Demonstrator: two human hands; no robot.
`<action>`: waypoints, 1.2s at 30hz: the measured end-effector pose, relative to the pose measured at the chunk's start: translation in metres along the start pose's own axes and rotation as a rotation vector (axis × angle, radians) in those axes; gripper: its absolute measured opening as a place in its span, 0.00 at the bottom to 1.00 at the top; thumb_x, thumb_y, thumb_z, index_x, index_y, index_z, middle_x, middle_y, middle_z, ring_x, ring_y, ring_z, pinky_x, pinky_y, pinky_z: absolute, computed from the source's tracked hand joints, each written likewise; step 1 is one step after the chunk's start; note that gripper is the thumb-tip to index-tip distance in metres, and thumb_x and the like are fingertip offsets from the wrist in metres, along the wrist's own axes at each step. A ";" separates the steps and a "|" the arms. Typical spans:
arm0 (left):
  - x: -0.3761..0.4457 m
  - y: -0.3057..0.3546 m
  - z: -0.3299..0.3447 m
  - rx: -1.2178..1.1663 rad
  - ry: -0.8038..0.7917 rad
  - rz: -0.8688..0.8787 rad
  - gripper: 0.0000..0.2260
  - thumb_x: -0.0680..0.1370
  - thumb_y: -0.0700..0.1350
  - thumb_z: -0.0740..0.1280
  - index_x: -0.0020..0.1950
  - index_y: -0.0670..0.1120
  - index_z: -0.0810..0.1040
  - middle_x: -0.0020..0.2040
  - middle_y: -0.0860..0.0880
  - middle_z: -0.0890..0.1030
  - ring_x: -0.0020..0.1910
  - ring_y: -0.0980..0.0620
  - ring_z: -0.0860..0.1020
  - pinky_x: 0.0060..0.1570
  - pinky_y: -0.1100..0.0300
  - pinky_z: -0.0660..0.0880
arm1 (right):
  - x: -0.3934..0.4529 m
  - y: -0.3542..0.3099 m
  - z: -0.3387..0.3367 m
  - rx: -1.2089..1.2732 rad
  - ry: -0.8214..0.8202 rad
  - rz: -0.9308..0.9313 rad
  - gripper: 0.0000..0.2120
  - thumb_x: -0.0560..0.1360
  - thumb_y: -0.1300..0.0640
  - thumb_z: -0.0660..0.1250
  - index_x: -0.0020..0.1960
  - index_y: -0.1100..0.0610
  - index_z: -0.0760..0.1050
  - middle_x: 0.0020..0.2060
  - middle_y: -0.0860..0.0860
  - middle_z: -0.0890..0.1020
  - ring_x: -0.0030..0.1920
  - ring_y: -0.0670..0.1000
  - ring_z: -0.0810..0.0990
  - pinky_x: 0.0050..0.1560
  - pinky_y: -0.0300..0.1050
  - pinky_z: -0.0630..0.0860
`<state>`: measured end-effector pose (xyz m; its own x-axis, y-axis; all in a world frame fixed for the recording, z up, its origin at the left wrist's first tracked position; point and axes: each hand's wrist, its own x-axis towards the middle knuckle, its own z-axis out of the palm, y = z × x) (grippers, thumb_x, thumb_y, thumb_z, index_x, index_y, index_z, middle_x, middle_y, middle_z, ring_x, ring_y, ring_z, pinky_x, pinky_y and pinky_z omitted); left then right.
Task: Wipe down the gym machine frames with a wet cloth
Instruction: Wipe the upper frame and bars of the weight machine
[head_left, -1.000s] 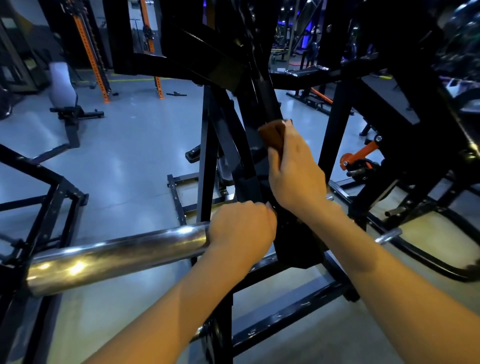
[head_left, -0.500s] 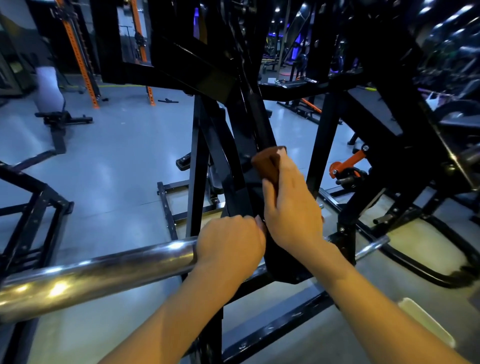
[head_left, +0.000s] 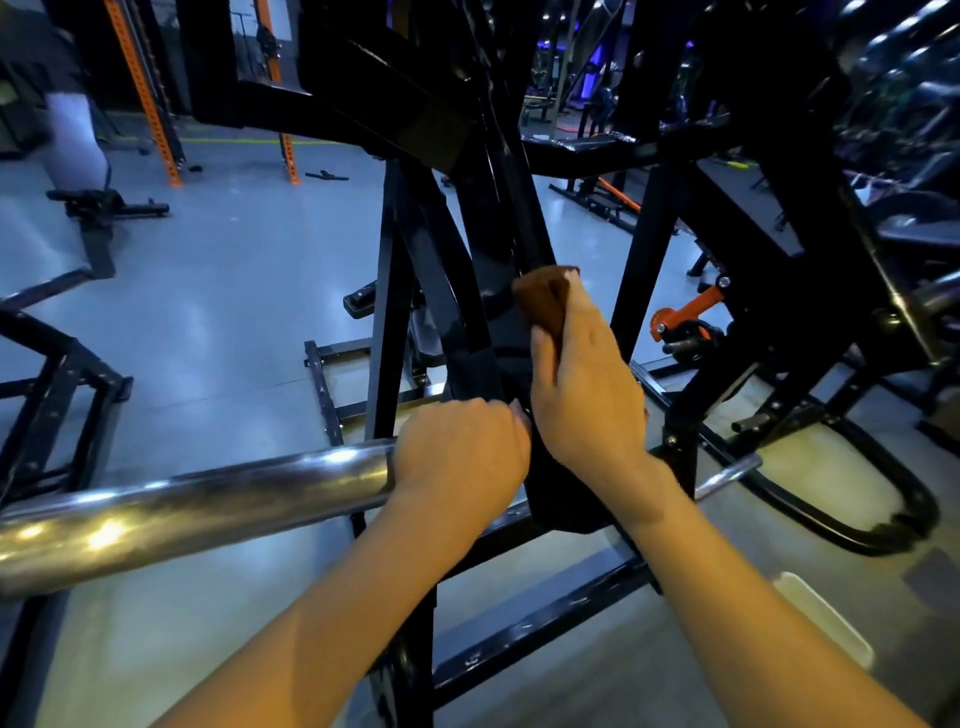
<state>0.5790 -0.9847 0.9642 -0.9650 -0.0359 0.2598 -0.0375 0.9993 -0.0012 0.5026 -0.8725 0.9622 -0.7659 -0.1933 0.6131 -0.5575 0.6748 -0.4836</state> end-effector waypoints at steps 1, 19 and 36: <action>0.001 0.001 0.002 -0.021 -0.020 -0.004 0.23 0.84 0.46 0.41 0.58 0.46 0.75 0.33 0.49 0.68 0.26 0.51 0.64 0.26 0.57 0.56 | -0.014 0.005 -0.003 0.019 -0.003 -0.002 0.29 0.86 0.48 0.57 0.84 0.52 0.53 0.75 0.50 0.70 0.73 0.49 0.70 0.68 0.48 0.74; 0.002 0.002 -0.005 0.103 -0.091 0.014 0.16 0.86 0.46 0.50 0.62 0.46 0.75 0.33 0.49 0.67 0.29 0.48 0.67 0.32 0.56 0.65 | -0.026 0.003 -0.002 0.034 0.002 0.140 0.24 0.85 0.46 0.55 0.80 0.49 0.59 0.69 0.49 0.75 0.66 0.50 0.76 0.61 0.55 0.78; -0.002 0.001 -0.004 0.130 -0.016 0.048 0.12 0.86 0.44 0.52 0.64 0.45 0.72 0.34 0.49 0.69 0.30 0.48 0.71 0.32 0.52 0.70 | 0.002 0.006 0.000 0.062 0.009 0.147 0.21 0.85 0.46 0.56 0.77 0.48 0.62 0.65 0.46 0.77 0.62 0.49 0.77 0.58 0.57 0.79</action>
<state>0.5823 -0.9840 0.9676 -0.9705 0.0103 0.2409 -0.0238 0.9901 -0.1385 0.4976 -0.8687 0.9606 -0.8382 -0.0890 0.5381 -0.4582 0.6500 -0.6062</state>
